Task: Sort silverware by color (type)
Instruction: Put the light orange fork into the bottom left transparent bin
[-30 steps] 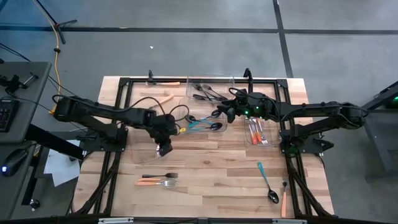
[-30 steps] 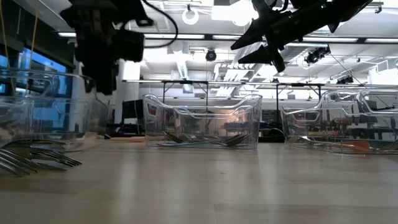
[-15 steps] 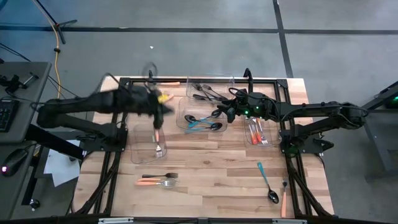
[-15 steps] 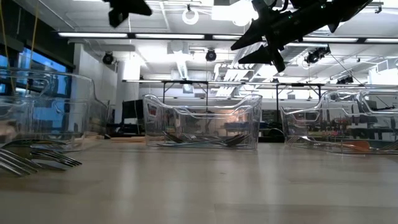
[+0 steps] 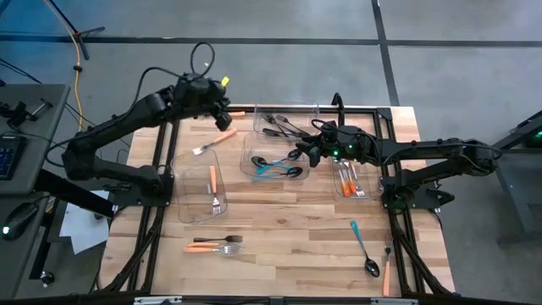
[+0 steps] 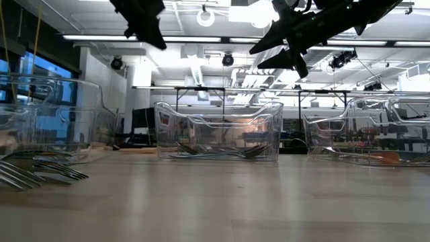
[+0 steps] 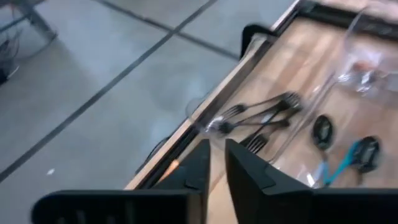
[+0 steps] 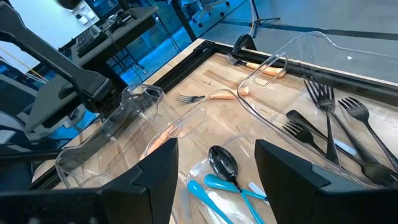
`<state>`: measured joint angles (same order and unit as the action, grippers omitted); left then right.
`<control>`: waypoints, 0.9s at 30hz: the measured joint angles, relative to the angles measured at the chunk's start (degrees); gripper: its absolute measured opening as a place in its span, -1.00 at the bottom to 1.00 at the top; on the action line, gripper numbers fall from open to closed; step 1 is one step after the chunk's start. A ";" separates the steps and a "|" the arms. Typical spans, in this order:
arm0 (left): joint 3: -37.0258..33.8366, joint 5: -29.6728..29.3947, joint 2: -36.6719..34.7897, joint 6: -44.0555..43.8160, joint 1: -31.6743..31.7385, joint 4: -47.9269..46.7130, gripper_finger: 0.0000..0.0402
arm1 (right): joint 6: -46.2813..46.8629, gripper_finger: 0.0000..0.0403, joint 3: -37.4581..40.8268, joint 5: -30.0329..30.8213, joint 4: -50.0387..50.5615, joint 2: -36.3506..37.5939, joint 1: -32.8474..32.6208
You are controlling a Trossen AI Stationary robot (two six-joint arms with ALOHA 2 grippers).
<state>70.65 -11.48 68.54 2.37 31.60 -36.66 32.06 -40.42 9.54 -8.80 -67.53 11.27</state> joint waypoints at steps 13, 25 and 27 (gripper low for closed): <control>0.00 8.07 13.02 -5.28 10.19 -0.13 0.05 | -1.47 -0.02 0.00 0.00 0.00 0.00 0.00; 0.00 16.96 24.12 -9.24 13.13 -4.65 0.19 | -1.47 -0.02 0.00 0.00 0.00 0.00 0.00; 0.00 16.95 25.77 -9.24 13.13 -5.23 0.19 | -1.47 -0.02 0.00 0.00 0.00 0.00 0.00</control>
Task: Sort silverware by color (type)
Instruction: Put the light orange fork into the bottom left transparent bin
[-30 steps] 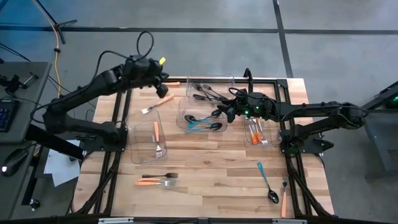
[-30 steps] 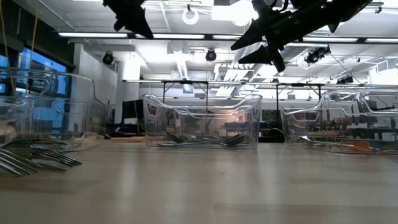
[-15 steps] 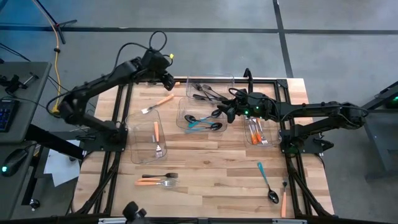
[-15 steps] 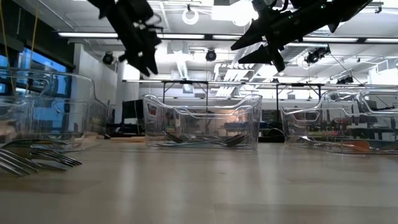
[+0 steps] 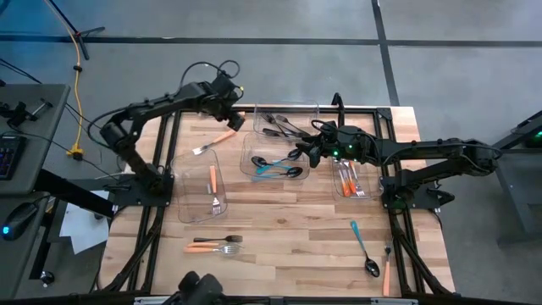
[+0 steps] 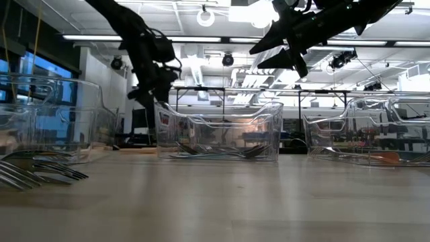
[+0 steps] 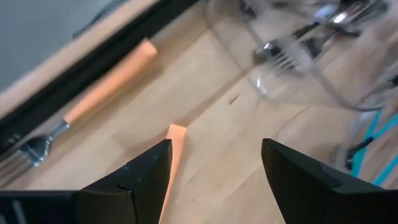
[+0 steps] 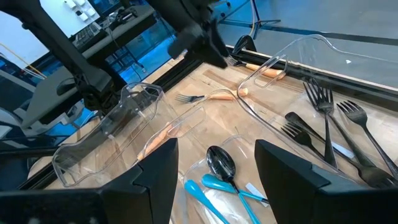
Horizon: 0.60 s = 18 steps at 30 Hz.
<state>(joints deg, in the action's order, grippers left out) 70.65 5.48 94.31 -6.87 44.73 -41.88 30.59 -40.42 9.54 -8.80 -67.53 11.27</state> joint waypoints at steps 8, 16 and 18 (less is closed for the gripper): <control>-0.37 -0.49 7.30 0.80 0.00 -1.80 0.19 | 0.63 -0.02 0.00 -0.02 0.00 0.00 0.00; -1.40 -1.49 13.80 1.44 0.20 -4.11 0.19 | 0.66 -0.02 0.00 -0.02 -0.02 0.00 0.00; -1.21 -2.09 14.55 0.98 0.25 -3.52 0.19 | 0.69 -0.02 0.00 -0.02 -0.02 0.00 0.00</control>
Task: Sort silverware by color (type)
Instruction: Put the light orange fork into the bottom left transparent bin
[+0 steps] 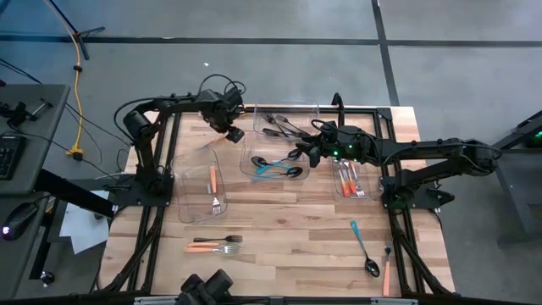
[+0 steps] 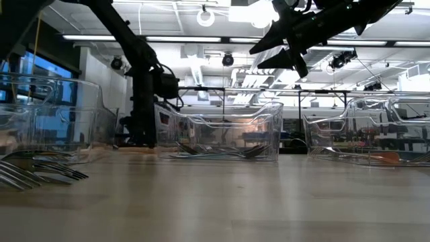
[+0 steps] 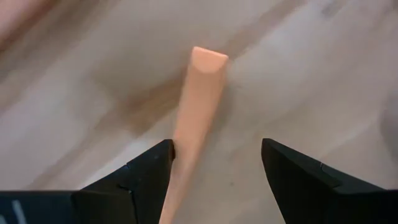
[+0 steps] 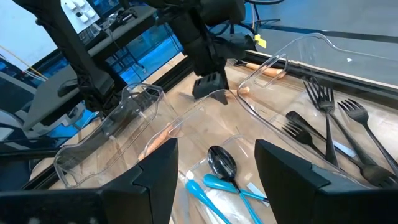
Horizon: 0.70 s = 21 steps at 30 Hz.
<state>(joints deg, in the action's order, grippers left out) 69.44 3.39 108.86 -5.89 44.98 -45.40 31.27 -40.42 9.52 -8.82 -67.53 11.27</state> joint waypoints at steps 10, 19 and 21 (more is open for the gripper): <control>-0.30 -3.04 0.99 -0.05 0.01 0.53 0.14 | 1.74 -0.02 0.00 -0.02 0.08 0.00 -0.04; -0.30 -3.03 0.99 1.68 0.01 -0.03 -0.43 | 1.74 -0.02 0.00 -0.02 0.17 0.00 -0.04; -0.30 -3.20 0.99 2.64 0.01 -0.03 -0.68 | 1.74 -0.02 0.00 -0.02 0.20 0.00 -0.04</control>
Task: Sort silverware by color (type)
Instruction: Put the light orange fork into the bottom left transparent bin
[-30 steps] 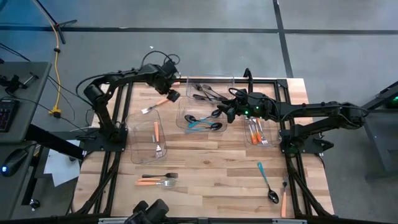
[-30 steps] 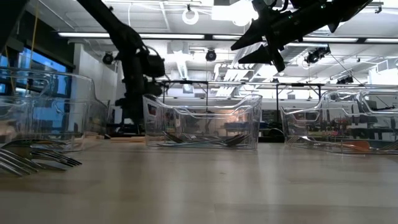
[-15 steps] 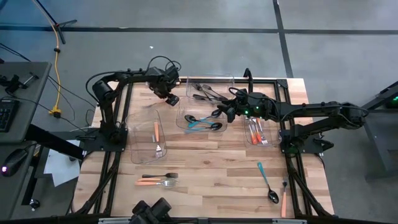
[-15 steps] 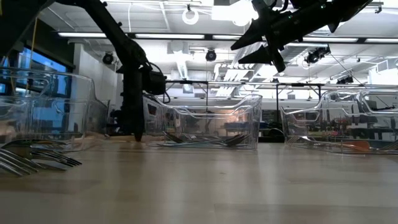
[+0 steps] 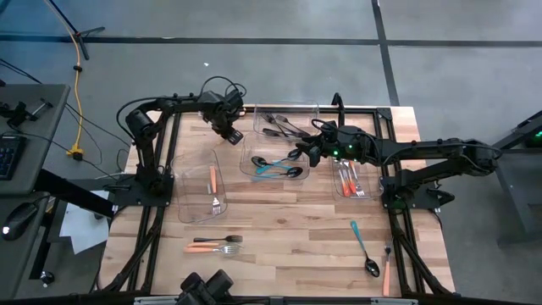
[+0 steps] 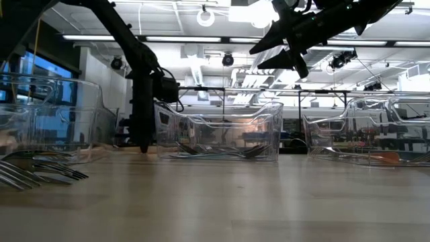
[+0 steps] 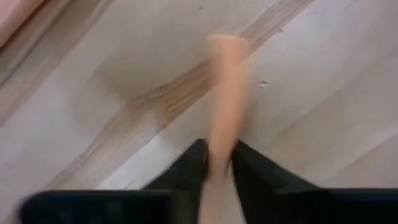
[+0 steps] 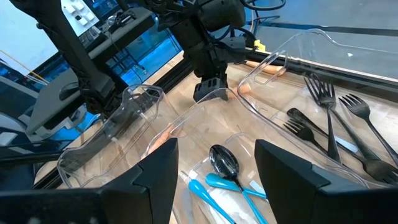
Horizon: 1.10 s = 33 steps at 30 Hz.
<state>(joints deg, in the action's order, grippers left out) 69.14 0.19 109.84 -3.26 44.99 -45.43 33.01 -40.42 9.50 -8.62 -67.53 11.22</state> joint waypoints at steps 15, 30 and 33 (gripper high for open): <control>0.76 0.41 -8.76 3.41 0.00 -1.50 -0.89 | 0.03 -0.02 0.00 -0.02 0.04 0.00 0.00; 0.04 4.32 -50.46 -0.34 -9.89 15.70 -0.89 | 0.51 -0.02 0.00 -0.66 0.25 0.00 0.00; -3.69 4.20 -57.01 -3.89 -14.64 22.44 -0.89 | 0.48 -0.02 0.00 -0.68 0.24 0.00 -0.01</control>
<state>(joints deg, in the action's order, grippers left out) 65.45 4.39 52.83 -7.15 30.35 -22.99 33.50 -40.42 8.82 -8.38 -67.53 11.21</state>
